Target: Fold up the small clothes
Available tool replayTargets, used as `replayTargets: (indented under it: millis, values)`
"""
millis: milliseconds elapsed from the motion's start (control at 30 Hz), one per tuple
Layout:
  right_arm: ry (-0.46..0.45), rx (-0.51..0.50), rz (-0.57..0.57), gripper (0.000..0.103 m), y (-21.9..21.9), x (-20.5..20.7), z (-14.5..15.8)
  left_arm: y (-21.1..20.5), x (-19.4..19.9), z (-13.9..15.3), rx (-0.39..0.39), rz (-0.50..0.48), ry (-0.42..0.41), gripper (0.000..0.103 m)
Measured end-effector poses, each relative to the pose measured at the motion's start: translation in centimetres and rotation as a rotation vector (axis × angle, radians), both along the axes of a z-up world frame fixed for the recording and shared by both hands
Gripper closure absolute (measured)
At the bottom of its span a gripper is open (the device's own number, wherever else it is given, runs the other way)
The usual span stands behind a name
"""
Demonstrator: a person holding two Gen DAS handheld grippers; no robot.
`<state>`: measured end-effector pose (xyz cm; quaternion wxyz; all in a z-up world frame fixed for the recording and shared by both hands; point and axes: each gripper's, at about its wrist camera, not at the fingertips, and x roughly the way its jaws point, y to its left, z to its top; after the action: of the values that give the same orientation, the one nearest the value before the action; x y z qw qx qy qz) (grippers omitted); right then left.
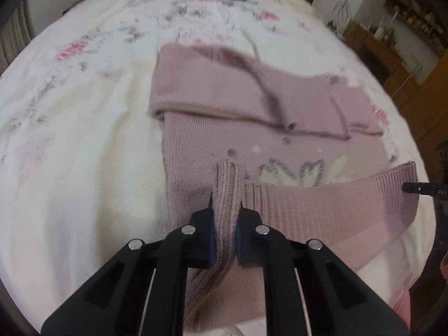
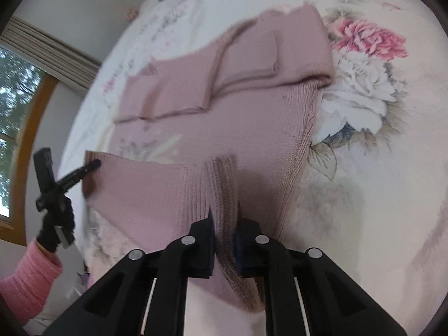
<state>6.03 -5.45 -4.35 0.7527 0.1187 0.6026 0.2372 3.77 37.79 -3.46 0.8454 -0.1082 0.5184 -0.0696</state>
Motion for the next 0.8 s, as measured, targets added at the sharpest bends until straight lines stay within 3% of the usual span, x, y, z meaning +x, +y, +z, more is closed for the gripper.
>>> replayTargets:
  millis: [200, 367, 467, 633, 800]
  values:
    - [-0.087, 0.071, -0.035, 0.093, -1.3, -0.6, 4.7, 0.4, -1.0, 4.9, 0.0, 0.025, -0.123, 0.094]
    - [-0.177, 0.08, -0.054, 0.093, -1.1, 1.9, 8.7, 0.6, 2.4, 8.6, -0.035, 0.063, -0.202, 0.095]
    - [-0.217, 0.062, -0.066, 0.093, -0.8, 4.5, 10.3, 0.1, 6.1, 10.6, -0.015, 0.071, -0.261, 0.095]
    - [-0.246, 0.036, -0.108, 0.093, -0.2, 10.0, 10.9, 0.3, 11.4, 11.1, -0.007, 0.105, -0.299, 0.095]
    - [-0.235, 0.027, -0.168, 0.093, -0.1, 15.2, 9.0, 1.0, 16.4, 9.3, 0.002, 0.142, -0.272, 0.095]
